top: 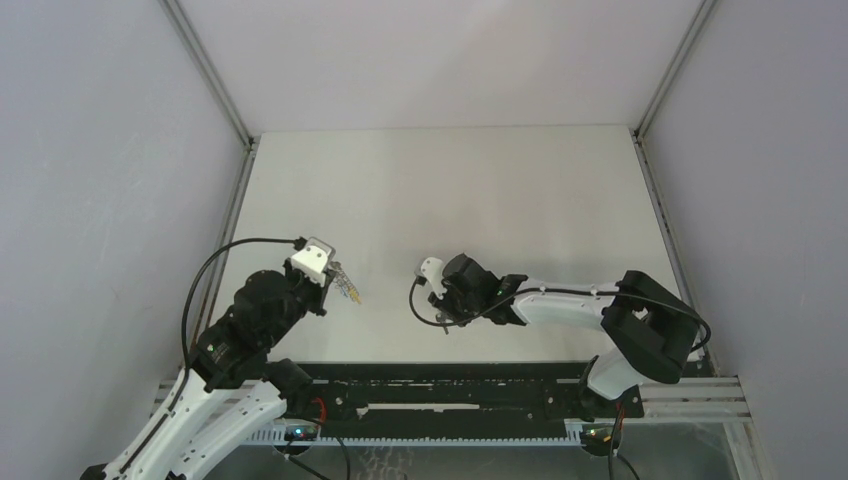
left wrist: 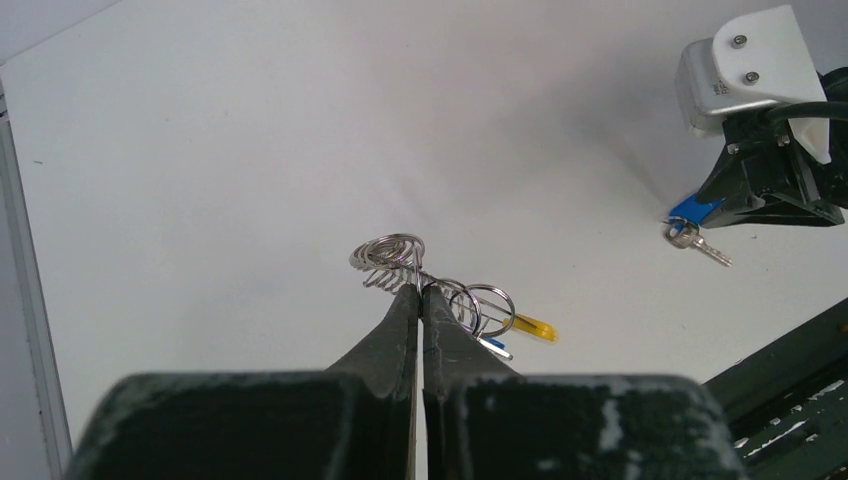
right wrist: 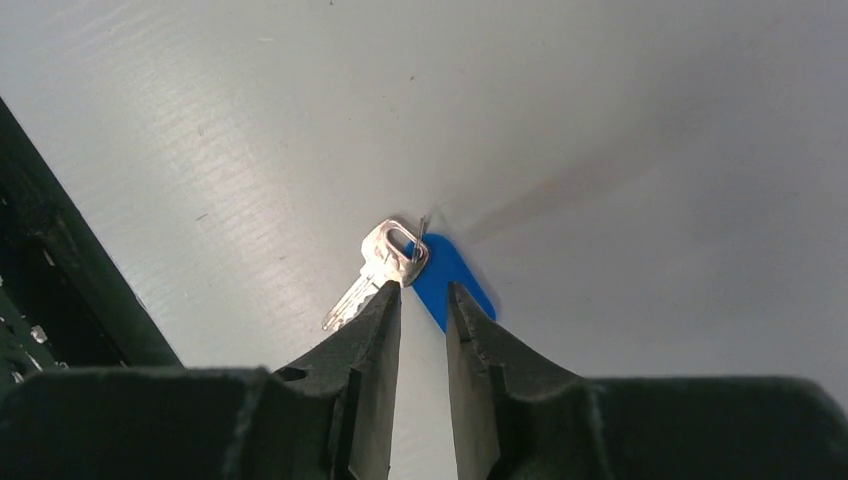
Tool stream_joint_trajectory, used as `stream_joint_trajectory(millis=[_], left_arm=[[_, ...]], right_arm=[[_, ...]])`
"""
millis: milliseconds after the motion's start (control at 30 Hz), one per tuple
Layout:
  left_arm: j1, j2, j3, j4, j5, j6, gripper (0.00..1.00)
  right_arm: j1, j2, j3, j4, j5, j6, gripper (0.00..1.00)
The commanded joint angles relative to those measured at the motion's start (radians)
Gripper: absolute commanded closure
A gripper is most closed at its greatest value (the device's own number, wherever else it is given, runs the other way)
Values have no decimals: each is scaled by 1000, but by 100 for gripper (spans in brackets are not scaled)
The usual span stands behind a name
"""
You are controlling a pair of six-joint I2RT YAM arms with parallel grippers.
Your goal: Put the keys on the keyring
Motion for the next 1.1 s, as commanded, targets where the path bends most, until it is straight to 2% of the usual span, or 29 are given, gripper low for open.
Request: stream_joint_trajectory(millis=[0,233,633,1067], left_arm=[[10,-11,-11,63,11,16,100],[13,-14,-12,65,8,16,100],[16,-9,-12,66,11,18,100],[19,-8,-12,67,11,18,100]], right_arm=[[19,-11,-4,161,48,53,77],[26,4,-47,231,71,70,80],[51,50,-52,227,89,86,83],[49,31,-103,262,123,101,85]])
